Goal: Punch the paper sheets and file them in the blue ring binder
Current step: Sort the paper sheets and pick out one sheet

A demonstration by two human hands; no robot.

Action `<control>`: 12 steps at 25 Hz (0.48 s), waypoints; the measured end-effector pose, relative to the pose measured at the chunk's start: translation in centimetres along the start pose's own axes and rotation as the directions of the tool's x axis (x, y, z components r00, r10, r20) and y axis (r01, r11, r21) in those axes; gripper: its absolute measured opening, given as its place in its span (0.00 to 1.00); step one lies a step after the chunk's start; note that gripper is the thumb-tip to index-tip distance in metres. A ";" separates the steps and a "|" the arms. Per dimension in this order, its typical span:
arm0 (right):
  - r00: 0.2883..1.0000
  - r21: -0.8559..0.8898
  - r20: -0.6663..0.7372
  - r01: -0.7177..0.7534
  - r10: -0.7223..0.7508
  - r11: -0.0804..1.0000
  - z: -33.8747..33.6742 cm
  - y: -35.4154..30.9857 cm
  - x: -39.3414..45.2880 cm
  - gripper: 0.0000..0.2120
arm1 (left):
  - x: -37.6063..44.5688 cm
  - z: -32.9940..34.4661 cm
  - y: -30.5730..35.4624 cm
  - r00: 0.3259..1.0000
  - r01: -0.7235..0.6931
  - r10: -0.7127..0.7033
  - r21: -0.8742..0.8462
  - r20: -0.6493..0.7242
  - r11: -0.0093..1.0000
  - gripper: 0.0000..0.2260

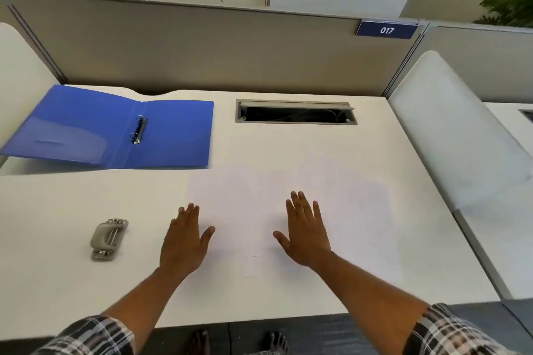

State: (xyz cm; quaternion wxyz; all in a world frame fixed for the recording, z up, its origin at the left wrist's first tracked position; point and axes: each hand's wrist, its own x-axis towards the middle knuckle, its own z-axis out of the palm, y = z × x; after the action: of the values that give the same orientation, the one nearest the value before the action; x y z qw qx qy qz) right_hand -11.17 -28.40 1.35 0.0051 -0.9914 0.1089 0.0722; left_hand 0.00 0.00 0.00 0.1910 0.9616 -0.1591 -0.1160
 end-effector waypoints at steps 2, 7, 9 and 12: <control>0.996 0.000 0.083 -0.015 0.015 1.000 1.4 0.5 -1.2 0.40 | -0.5 0.8 -0.9 0.998 0.009 -0.011 0.034 0.065 0.999 0.30; 0.987 0.094 0.139 -0.098 0.084 0.991 4.3 2.0 -3.8 0.38 | -3.7 4.1 -2.2 0.978 0.016 -0.043 0.132 0.205 0.991 0.32; 0.984 0.154 0.141 -0.126 0.104 0.980 5.2 2.6 -4.6 0.38 | -4.9 5.0 -2.2 0.984 0.035 -0.053 0.106 0.172 0.994 0.32; 0.985 0.193 0.126 -0.145 0.122 0.970 6.3 3.1 -5.6 0.38 | -6.4 5.8 -1.8 0.986 0.055 -0.059 0.035 0.157 0.998 0.32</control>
State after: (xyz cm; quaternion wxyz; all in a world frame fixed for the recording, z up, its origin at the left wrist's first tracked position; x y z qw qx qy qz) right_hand -18.17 -30.01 -4.09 0.1068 -0.9705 0.1816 0.1169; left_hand -7.08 1.87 -4.91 0.1598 0.9564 -0.1479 -0.1947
